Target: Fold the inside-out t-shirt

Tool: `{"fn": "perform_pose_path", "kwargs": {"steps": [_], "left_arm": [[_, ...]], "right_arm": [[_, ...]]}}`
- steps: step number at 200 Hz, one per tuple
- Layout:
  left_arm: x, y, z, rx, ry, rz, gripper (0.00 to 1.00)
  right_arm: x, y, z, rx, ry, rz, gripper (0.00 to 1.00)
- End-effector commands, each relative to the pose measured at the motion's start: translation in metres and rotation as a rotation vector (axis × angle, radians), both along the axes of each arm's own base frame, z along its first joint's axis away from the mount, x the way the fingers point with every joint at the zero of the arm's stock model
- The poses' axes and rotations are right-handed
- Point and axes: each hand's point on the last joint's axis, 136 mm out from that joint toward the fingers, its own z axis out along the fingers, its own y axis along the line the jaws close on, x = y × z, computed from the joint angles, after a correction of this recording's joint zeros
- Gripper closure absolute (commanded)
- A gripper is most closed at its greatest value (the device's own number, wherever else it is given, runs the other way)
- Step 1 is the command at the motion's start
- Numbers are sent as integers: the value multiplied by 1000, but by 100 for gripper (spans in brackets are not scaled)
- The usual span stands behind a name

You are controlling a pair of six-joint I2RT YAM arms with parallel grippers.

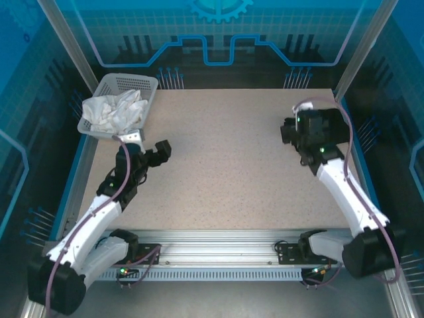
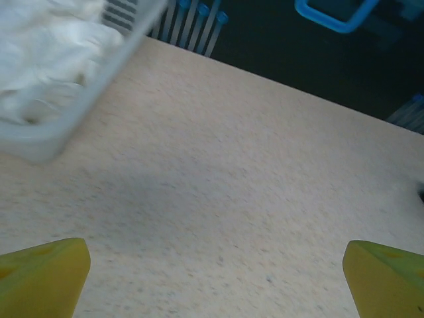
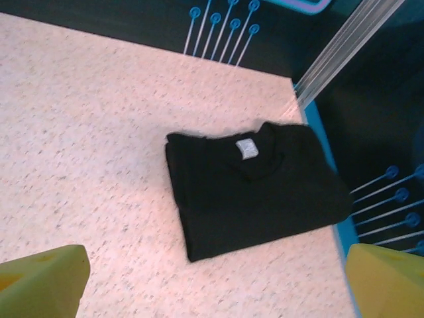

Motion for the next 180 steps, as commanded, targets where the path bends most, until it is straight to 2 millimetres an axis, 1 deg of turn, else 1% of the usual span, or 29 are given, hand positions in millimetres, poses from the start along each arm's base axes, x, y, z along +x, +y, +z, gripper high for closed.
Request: {"fn": "perform_pose_path", "kwargs": {"steps": [1,7,10,11,13,17,21,25,32,42,52,54,59,61,67,75,85,95,105,108,113,116,121,131,139,142,153,159,180], "left_arm": [[-2,44,-16,161,-52,183,1],[-2,50,-20,186,-63,203,1],[-1,52,-23,198,-66,213,1],[-1,53,-23,202,-67,216,1],[-1,55,-25,209,-69,224,1],[1,59,-28,224,-72,234,1],[2,62,-33,242,-71,237,1],[6,63,-36,255,-79,233,1],[12,65,-43,282,-82,219,1],[20,69,-57,312,-67,210,1],[30,70,-69,313,-62,193,1],[31,69,-74,315,-54,186,1],[36,69,-78,311,-66,176,1],[37,68,-81,308,-67,171,1],[44,66,-79,308,-104,152,1],[49,58,-81,332,-93,101,1],[57,60,-80,347,-101,107,1],[63,61,-95,323,-58,91,1],[70,57,-111,318,-63,58,1],[73,58,-108,335,-92,62,1],[72,56,-108,334,-83,55,1],[70,57,-113,320,-47,52,1],[70,57,-114,309,-20,50,1],[72,57,-110,313,-60,48,1],[71,57,-112,312,-47,47,1],[71,57,-112,311,-45,46,1],[72,58,-111,316,-57,48,1],[71,57,-112,314,-50,47,1],[71,57,-112,313,-51,47,1]], "right_arm": [[-8,11,-51,100,-65,-6,0],[-10,13,-62,104,-73,7,0],[-9,13,-63,108,-86,10,0],[-9,14,-67,111,-91,13,0],[-8,14,-67,115,-106,15,0],[-9,15,-76,120,-114,20,0],[-9,14,-80,125,-130,21,0],[-9,12,-87,130,-134,19,0],[-5,11,-91,146,-171,22,0],[-2,8,-103,176,-175,26,0],[4,6,-115,205,-168,24,0],[5,5,-117,210,-167,24,0],[8,5,-122,214,-165,27,0],[10,4,-122,212,-174,31,0],[14,3,-123,209,-145,24,0],[18,3,-125,180,-139,43,0],[21,3,-122,151,-176,57,0],[23,0,-123,186,-208,80,0],[23,-8,-134,225,-210,60,0],[23,-8,-133,231,-230,72,0],[23,-7,-134,243,-228,85,0],[22,-7,-135,246,-217,85,0],[22,-7,-135,246,-214,86,0],[26,-3,-139,251,-198,109,0],[30,0,-145,248,-180,127,0],[33,5,-146,227,-185,152,0],[32,13,-148,194,-159,158,0],[32,13,-146,192,-177,159,0],[33,12,-147,207,-161,160,0]]}}
